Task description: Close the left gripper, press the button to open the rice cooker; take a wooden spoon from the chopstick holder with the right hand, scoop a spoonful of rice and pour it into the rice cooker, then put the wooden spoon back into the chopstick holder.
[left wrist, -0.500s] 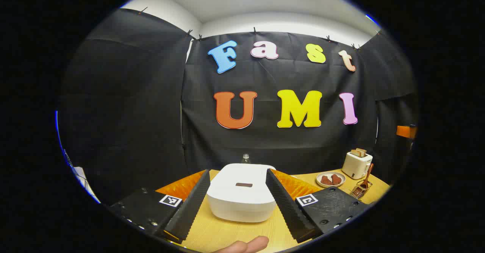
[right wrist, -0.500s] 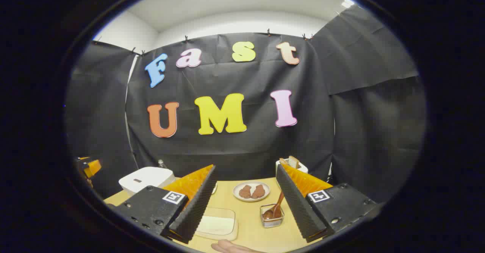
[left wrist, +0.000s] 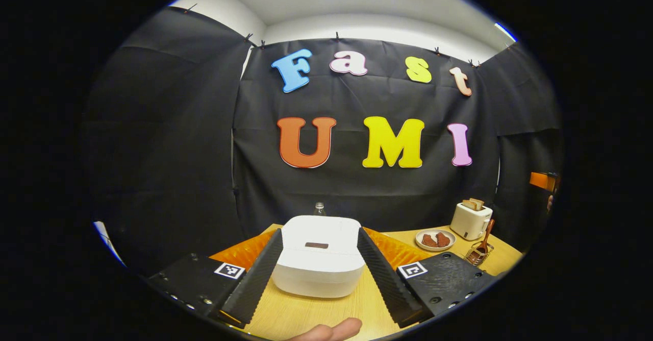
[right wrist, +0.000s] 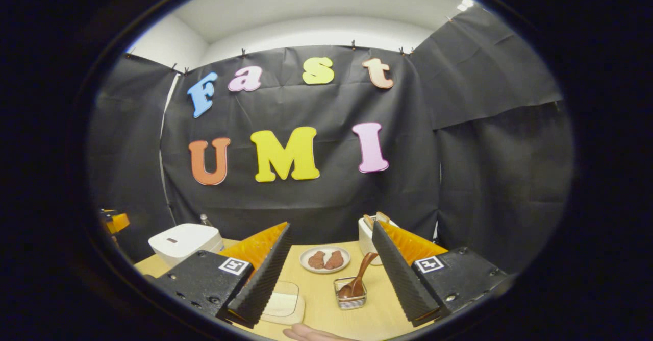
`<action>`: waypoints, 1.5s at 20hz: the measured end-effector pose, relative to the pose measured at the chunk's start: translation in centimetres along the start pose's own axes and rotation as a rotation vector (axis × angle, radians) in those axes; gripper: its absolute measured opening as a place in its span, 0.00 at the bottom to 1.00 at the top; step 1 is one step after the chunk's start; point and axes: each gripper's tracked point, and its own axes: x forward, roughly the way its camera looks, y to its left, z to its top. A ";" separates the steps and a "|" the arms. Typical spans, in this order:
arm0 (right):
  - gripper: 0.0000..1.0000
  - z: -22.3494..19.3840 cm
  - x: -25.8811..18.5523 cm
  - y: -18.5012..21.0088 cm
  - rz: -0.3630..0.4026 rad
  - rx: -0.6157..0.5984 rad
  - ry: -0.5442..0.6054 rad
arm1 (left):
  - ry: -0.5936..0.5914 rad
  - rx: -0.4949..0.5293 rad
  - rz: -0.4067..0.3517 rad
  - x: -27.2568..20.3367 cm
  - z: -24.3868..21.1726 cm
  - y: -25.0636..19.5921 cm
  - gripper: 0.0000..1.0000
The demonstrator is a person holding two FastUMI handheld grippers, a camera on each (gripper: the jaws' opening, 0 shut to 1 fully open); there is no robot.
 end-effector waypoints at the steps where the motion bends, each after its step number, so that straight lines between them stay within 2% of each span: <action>1: 1.00 -0.2 0.0 0.0 0.004 -0.001 0.002 | 0.005 0.004 0.001 0.0 -0.2 -0.1 0.94; 7: 1.00 -0.2 -0.3 0.0 0.020 -0.013 -0.019 | 0.033 0.021 0.009 0.9 -1.0 -0.4 0.94; 8: 0.96 -0.2 -0.3 -0.3 0.012 -0.023 -0.026 | 0.037 0.020 0.016 0.9 -1.3 -0.3 0.94; 9: 1.00 0.0 -0.3 -0.6 -0.003 -0.038 -0.041 | 0.037 0.022 0.026 1.0 -1.4 -0.1 0.94; 11: 1.00 0.1 -0.2 -1.2 -0.035 -0.055 -0.073 | 0.030 0.020 0.004 1.2 -1.5 -0.6 0.93; 12: 0.95 -0.1 -0.1 -1.0 -0.037 -0.049 -0.079 | 0.032 0.021 -0.001 1.3 -1.8 -0.6 0.93; 13: 1.00 -0.2 0.1 -0.9 -0.037 -0.041 -0.085 | 0.032 0.024 -0.007 1.4 -2.1 -0.7 0.93; 14: 0.96 -0.3 0.2 -0.9 -0.037 -0.035 -0.094 | 0.025 0.026 -0.013 1.6 -2.2 -0.7 0.93; 16: 0.96 -0.2 0.6 -1.0 -0.036 -0.030 -0.118 | 0.039 0.040 -0.021 2.3 -3.1 -0.9 0.93; 18: 0.96 -0.7 1.3 -1.0 -0.028 -0.020 -0.115 | 0.056 0.067 0.017 3.2 -3.4 0.2 0.94; 19: 1.00 -1.2 1.6 -1.1 -0.020 -0.014 -0.105 | 0.069 0.071 0.030 3.7 -3.4 0.5 0.95; 20: 1.00 -1.5 2.0 -1.1 -0.011 -0.010 -0.094 | 0.075 0.075 0.038 4.3 -3.2 0.6 0.95; 21: 0.96 -1.7 2.3 -1.3 -0.004 -0.009 -0.088 | 0.075 0.079 0.040 4.9 -2.9 0.7 0.95; 22: 0.96 -1.7 2.7 -1.6 -0.005 -0.012 -0.087 | 0.073 0.084 0.041 5.5 -2.6 0.6 0.95; 23: 1.00 -1.7 3.2 -2.0 -0.005 -0.018 -0.087 | 0.072 0.087 0.038 6.0 -2.2 0.4 0.95; 25: 1.00 -1.8 3.9 -1.9 0.009 -0.027 -0.092 | 0.072 0.093 0.024 7.4 -1.8 -0.1 0.95; 26: 0.96 -2.1 4.2 -1.8 0.022 -0.035 -0.089 | 0.082 0.094 0.029 8.3 -1.6 0.0 0.95; 27: 0.96 -2.4 4.4 -1.7 0.036 -0.043 -0.085 | 0.095 0.096 0.023 8.9 -1.6 0.0 0.90; 28: 1.00 -2.4 4.7 -1.8 0.051 -0.047 -0.088 | 0.104 0.100 0.010 9.4 -1.7 -0.4 0.86; 29: 1.00 -2.3 4.9 -1.8 0.066 -0.045 -0.097 | 0.108 0.109 0.012 9.7 -1.9 -0.4 0.68; 30: 1.00 -2.4 5.2 -2.1 0.075 -0.035 -0.104 | 0.113 0.110 0.004 10.1 -2.0 -0.3 0.65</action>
